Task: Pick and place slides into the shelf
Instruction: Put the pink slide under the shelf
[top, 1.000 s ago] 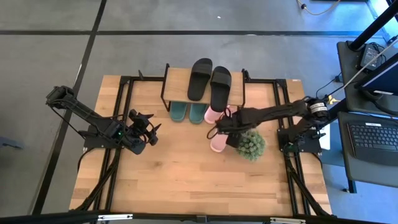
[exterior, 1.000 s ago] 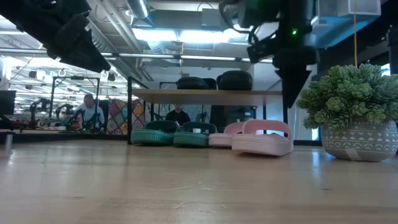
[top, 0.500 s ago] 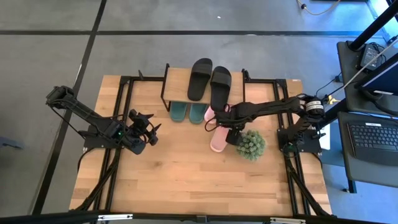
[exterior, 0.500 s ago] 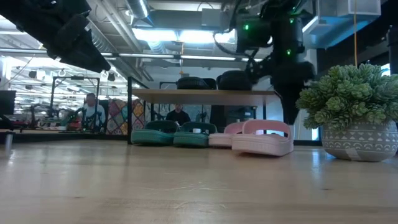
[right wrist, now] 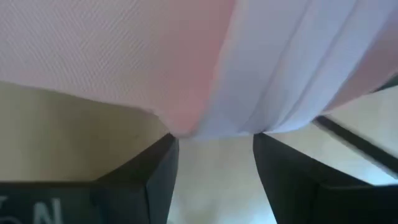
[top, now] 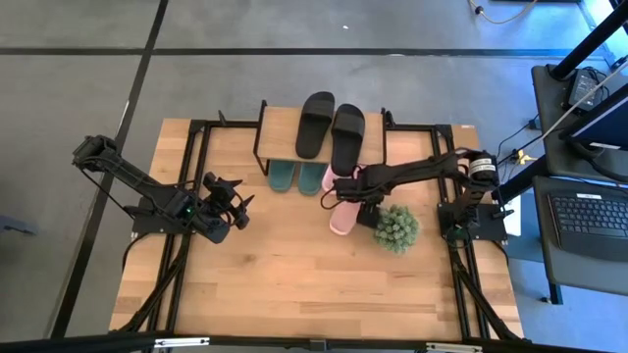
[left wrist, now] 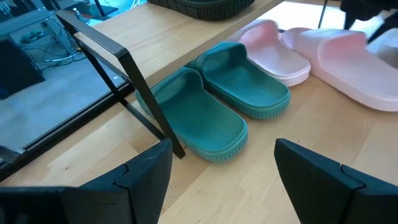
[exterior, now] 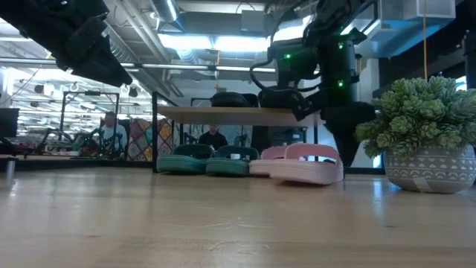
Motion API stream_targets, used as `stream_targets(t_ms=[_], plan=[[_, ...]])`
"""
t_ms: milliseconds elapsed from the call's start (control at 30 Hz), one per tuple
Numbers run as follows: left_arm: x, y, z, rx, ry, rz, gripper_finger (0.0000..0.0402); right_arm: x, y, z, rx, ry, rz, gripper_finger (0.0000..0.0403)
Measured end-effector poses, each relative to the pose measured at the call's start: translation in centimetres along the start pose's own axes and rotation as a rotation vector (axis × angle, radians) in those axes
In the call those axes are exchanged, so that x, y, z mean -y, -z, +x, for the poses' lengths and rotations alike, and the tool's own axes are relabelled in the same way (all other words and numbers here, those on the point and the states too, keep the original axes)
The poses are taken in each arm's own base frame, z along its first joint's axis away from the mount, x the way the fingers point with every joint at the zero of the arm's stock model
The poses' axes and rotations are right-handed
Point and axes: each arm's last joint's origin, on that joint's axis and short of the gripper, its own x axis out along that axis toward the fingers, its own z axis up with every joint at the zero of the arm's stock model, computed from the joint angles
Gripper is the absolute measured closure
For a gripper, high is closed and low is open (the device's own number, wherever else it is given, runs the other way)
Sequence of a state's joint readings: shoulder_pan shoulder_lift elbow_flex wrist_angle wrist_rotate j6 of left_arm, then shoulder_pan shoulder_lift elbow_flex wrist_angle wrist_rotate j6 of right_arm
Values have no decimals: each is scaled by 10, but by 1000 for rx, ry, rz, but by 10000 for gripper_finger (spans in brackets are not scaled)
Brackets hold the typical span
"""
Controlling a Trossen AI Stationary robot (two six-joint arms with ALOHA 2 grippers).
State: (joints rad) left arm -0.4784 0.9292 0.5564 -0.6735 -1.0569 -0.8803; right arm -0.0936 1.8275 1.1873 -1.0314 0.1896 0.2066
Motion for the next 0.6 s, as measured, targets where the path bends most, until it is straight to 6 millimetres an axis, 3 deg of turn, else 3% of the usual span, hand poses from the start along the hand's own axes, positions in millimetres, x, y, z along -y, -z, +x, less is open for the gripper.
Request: stream_targets(t_ms=[300,600], plan=[[0,0,0,0,0,0,128,16,-11,3,80,42,14,195],[0,0,0,0,0,0,128,23,-8,4,50,82,30,195]])
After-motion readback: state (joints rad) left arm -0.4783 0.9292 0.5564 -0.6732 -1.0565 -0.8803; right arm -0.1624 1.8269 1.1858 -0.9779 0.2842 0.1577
